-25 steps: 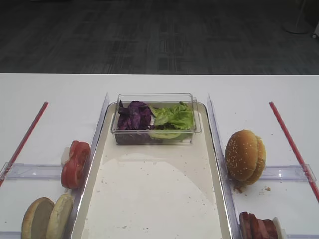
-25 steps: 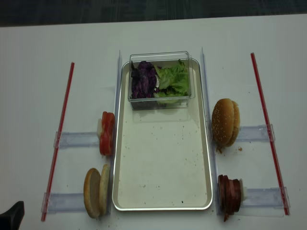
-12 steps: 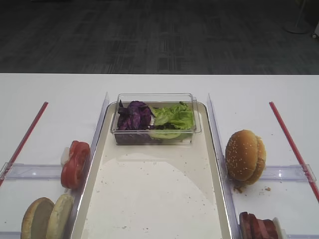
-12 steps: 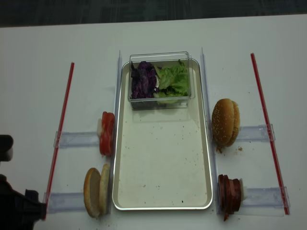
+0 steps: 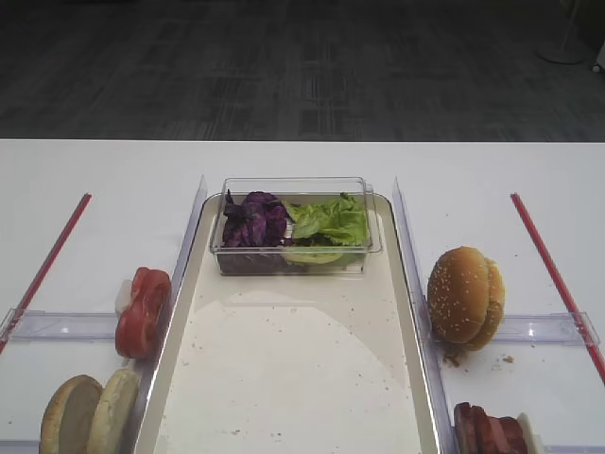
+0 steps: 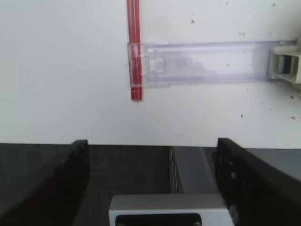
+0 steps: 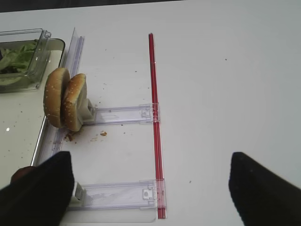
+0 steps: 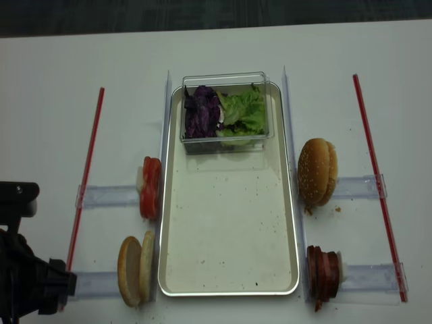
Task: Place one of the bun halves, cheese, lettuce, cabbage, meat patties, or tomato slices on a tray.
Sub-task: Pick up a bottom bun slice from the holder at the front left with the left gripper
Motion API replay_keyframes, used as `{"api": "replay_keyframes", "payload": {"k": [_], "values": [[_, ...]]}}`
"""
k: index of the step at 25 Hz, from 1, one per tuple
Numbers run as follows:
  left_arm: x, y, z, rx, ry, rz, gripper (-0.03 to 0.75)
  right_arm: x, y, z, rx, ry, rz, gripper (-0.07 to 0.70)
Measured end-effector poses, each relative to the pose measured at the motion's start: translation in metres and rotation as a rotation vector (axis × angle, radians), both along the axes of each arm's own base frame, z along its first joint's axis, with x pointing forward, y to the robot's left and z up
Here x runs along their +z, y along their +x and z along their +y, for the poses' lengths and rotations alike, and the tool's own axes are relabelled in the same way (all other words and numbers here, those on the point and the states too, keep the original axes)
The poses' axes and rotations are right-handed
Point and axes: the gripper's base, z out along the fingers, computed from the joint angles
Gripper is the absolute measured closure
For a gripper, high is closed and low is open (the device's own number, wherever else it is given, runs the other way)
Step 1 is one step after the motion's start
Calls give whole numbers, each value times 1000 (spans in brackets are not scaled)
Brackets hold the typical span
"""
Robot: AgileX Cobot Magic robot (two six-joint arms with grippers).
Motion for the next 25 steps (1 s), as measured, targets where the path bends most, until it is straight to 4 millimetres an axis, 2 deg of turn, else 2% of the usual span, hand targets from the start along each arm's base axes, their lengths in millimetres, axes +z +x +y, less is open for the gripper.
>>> {"api": "replay_keyframes", "payload": {"k": [7,15,25], "values": [[12,13,0,-1,1,-60,207,0,0,0,0,0,0,-46],[9,42,-1,-2,2,12,207,0,0,0,0,0,0,-46],[10,45,-10,41,-102,9,207,0,0,0,0,0,0,-46]]}}
